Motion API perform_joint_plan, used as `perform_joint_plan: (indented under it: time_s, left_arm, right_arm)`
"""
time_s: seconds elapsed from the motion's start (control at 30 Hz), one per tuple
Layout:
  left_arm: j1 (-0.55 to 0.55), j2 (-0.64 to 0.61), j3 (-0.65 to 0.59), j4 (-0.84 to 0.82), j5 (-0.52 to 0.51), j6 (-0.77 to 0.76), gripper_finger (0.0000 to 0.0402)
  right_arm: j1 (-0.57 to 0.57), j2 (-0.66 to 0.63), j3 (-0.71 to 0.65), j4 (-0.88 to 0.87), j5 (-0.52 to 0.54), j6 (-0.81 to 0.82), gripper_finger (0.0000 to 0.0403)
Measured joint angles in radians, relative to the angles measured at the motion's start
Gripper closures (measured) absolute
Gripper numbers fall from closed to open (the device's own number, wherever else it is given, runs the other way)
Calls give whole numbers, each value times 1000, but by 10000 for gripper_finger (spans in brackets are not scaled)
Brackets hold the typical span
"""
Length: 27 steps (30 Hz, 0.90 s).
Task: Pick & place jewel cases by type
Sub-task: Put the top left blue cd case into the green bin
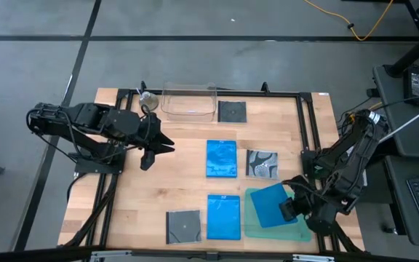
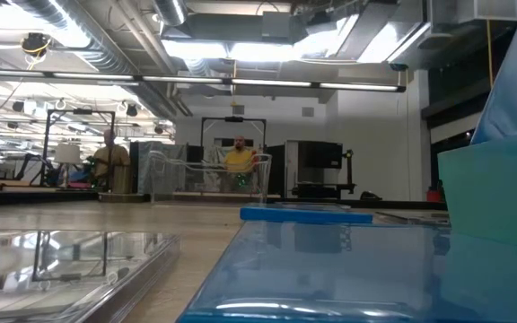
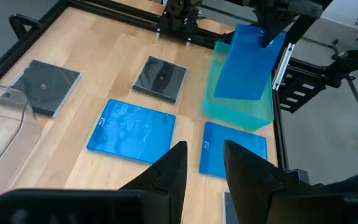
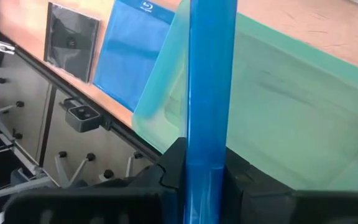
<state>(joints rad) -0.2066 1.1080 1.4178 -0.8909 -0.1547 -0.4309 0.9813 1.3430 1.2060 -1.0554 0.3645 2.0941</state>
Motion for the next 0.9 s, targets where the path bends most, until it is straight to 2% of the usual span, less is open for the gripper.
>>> perform_joint_plan:
  time_s: [0.47, 0.67, 0.9]
  left_arm:
    - [0, 0, 0, 0, -30, 0, 304]
    - [0, 3, -1, 5, -30, 0, 304]
    - [0, 60, -4, 13, -27, 23, 304]
  right_arm:
    - [-1, 9, 0, 19, -19, -6, 350]
    - [12, -26, 0, 19, -17, -62, 350]
    - [24, -73, 0, 10, 55, -138, 350]
